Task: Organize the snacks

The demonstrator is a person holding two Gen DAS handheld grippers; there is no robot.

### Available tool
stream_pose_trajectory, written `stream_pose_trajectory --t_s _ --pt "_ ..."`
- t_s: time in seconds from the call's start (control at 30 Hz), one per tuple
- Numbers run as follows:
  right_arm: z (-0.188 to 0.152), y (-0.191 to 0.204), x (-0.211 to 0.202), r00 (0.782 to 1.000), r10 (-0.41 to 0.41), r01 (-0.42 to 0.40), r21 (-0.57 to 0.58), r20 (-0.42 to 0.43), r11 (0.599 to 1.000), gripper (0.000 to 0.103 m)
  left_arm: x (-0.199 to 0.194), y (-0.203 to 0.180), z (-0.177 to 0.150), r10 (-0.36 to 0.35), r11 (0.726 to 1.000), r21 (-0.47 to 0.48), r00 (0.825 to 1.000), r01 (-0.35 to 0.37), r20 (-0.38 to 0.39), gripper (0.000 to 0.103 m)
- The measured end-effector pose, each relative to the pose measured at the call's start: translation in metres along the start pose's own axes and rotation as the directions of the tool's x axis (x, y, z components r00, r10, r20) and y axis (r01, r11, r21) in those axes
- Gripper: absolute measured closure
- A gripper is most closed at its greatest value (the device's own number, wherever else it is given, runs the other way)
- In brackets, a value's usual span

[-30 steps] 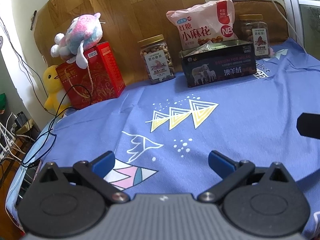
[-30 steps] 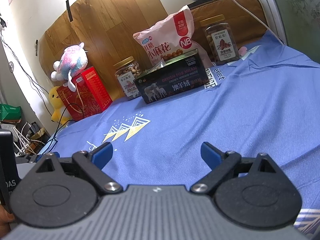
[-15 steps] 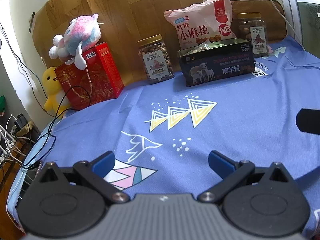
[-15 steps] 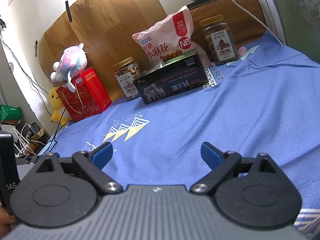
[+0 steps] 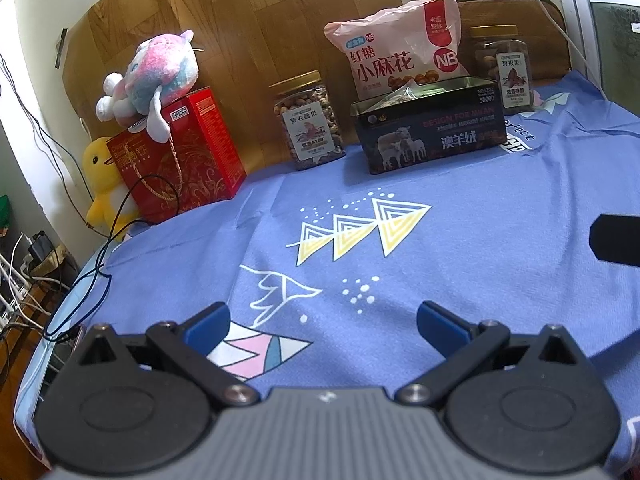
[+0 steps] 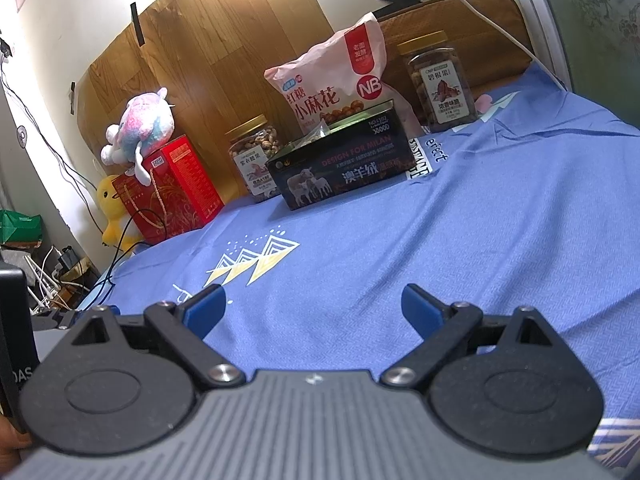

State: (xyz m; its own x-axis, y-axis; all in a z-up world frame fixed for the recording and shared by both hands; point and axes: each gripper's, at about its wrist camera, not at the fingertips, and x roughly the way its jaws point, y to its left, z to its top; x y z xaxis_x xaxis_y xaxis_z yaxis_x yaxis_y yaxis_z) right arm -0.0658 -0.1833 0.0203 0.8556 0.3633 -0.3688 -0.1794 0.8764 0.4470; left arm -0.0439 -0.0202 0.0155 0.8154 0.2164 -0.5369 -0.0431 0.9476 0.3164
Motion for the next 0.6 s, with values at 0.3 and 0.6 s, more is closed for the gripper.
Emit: stream_pose_trajectory --t_s 0.3,0.6 --pt "0.0007 -0.0011 -0.0003 1.0 0.0 0.0 0.003 0.0 1.0 0.007 0.0006 -0.0004 0.0002 -0.001 1.0 0.001 1.0 0.001 -0.002 0.0" --pt "0.0008 -0.0021 -0.0004 1.0 -0.002 0.002 0.005 -0.001 1.0 0.007 0.0027 -0.0005 -0.0003 -0.003 1.0 0.001 1.0 0.003 -0.004 0.0"
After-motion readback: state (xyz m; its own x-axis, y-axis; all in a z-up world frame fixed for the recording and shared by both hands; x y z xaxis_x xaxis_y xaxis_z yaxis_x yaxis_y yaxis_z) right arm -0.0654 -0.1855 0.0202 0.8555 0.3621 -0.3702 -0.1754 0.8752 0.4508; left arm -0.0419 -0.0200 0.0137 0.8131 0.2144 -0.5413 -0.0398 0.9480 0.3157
